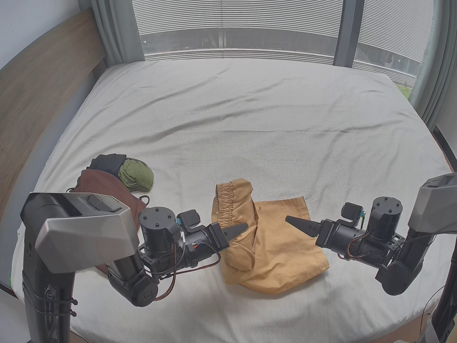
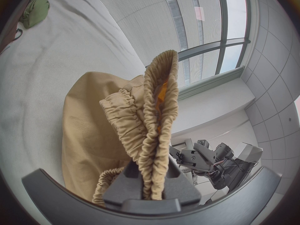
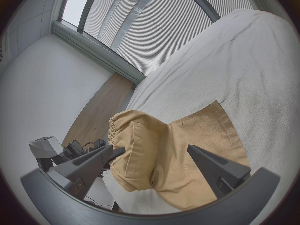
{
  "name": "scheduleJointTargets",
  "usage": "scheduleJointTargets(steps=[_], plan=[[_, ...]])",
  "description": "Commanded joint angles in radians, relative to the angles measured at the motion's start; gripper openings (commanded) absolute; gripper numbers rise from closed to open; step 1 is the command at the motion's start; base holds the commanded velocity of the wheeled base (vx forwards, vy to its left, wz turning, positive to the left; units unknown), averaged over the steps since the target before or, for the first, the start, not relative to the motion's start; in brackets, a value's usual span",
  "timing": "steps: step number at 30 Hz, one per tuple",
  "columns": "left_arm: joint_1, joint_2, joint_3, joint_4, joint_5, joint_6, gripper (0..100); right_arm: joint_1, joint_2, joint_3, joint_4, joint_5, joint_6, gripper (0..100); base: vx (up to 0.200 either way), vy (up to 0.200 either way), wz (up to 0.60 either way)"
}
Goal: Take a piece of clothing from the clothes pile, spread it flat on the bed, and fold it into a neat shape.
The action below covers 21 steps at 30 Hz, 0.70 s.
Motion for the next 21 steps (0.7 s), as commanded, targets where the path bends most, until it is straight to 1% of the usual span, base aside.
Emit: scheduleJointTargets(steps=[1, 7, 9, 12, 21], plan=[[-0.009, 0.031, -0.025, 0.001, -0.002, 0.0, 0, -0.012, -0.004, -0.003, -0.001, 0.008, 0.0, 100, 0.0, 0.0, 0.0], [-0.023, 0.043, -0.059, 0.001, 0.0, -0.034, 0, -0.012, -0.003, -0.005, -0.001, 0.008, 0.0, 100, 0.0, 0.0, 0.0], [-0.041, 0.046, -0.083, 0.004, 0.0, -0.061, 0, -0.014, -0.004, -0.005, -0.001, 0.008, 0.0, 100, 0.0, 0.0, 0.0], [-0.064, 0.051, -0.11, 0.014, 0.0, -0.078, 0, -0.014, -0.004, -0.006, -0.002, 0.007, 0.0, 100, 0.0, 0.0, 0.0], [-0.11, 0.103, -0.169, 0.041, 0.001, -0.081, 0, -0.034, -0.03, -0.018, -0.001, 0.007, 0.002, 100, 0.0, 0.0, 0.0]])
